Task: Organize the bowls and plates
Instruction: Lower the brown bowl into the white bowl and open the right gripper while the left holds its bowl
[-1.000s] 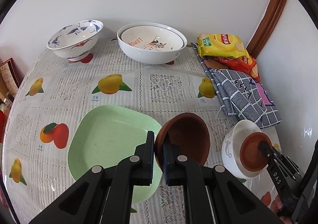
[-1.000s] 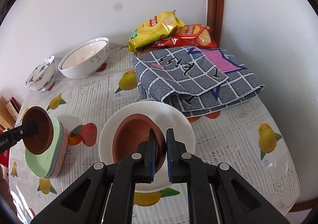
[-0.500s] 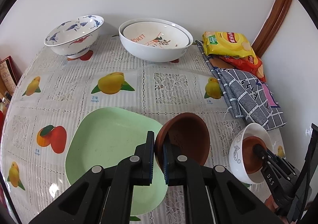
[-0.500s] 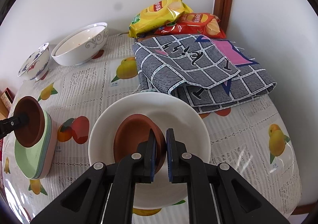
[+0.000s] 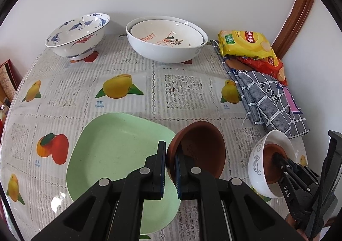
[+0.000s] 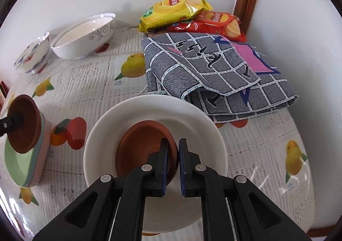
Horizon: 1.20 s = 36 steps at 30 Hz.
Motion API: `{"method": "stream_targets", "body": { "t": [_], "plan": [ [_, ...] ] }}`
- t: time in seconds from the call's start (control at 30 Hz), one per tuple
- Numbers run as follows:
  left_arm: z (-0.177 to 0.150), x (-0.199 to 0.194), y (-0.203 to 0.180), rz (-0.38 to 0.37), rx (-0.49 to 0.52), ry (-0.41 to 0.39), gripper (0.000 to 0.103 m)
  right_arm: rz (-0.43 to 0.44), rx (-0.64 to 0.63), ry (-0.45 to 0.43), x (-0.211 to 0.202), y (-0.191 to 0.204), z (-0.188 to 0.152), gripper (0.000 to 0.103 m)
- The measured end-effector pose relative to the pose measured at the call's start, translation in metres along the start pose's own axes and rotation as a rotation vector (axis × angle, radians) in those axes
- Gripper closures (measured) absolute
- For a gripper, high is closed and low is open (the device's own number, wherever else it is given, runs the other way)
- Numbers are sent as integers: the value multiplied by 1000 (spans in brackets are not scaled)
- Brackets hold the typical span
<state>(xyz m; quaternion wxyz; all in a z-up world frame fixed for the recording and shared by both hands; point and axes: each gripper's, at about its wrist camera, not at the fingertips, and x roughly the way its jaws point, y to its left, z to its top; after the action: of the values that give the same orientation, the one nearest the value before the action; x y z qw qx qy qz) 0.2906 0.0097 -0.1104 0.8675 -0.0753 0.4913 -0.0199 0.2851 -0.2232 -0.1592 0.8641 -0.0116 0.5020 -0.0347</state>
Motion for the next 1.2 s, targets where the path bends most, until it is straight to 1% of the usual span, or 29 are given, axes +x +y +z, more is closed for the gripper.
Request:
{"method": "stream_targets", "body": {
  "t": [0.07,0.2,0.33,0.53,0.67,0.8,0.97,1.03,1.2],
  "plan": [
    [0,0,0,1,-2,0,95,-16,-12,3,1,1,0,93],
    [0,-1,1,4,0,-2,95,-12,-13,19,6,2,-1,93],
    [1,-2,3,3,-4,-2,95,-30,-26,33,10,5,-1,88],
    [0,-3,5,-3,0,-1,95,-48,-29,37,11,6,-1,88],
    [-2,-5,6,-10,-1,-2,95,-74,-40,40,14,7,-3,84],
    [-3,-6,8,-16,-3,0,95,-75,-42,42,15,6,-2,84],
    [-5,-11,12,-21,-7,-7,95,-81,-42,40,11,6,-1,75],
    [-6,-14,13,-24,-6,-9,95,-76,-33,35,7,6,-2,68],
    [-9,-23,11,-27,1,-17,95,-73,-37,0,-12,8,-3,67]
  ]
}}
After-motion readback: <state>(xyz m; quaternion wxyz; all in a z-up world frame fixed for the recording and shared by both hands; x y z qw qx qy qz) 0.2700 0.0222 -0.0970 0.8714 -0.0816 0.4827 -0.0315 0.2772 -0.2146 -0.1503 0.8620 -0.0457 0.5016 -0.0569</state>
